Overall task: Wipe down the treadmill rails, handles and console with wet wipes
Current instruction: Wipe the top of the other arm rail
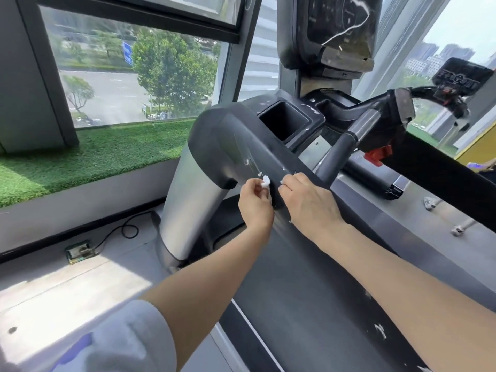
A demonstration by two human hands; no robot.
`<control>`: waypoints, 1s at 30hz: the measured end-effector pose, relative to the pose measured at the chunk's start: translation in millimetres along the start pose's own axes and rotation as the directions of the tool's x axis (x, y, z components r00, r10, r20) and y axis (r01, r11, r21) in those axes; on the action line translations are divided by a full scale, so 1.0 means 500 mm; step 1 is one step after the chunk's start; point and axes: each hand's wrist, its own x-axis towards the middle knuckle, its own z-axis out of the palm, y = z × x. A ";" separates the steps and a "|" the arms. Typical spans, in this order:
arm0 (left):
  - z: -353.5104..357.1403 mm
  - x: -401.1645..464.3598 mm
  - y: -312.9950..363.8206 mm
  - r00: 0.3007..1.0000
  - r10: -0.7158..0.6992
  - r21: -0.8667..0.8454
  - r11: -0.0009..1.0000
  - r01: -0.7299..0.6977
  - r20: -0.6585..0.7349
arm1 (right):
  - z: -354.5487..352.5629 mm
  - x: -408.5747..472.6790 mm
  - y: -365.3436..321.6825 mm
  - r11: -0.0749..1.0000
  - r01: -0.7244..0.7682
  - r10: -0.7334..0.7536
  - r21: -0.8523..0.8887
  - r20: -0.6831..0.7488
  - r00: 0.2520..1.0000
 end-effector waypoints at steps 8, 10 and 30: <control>-0.023 0.176 0.050 0.999 -0.006 0.061 0.998 0.008 -0.039 | 0.008 0.040 -0.023 0.999 0.023 -0.027 -0.032 -0.125 0.992; -0.027 0.169 0.042 1.000 0.001 0.077 0.997 0.000 -0.013 | 0.009 0.043 -0.026 0.999 0.015 -0.019 -0.031 -0.128 0.992; -0.036 0.167 0.049 0.993 0.099 0.070 0.992 -0.104 0.069 | 0.029 0.053 -0.025 1.000 -0.006 0.002 -0.024 -0.176 0.984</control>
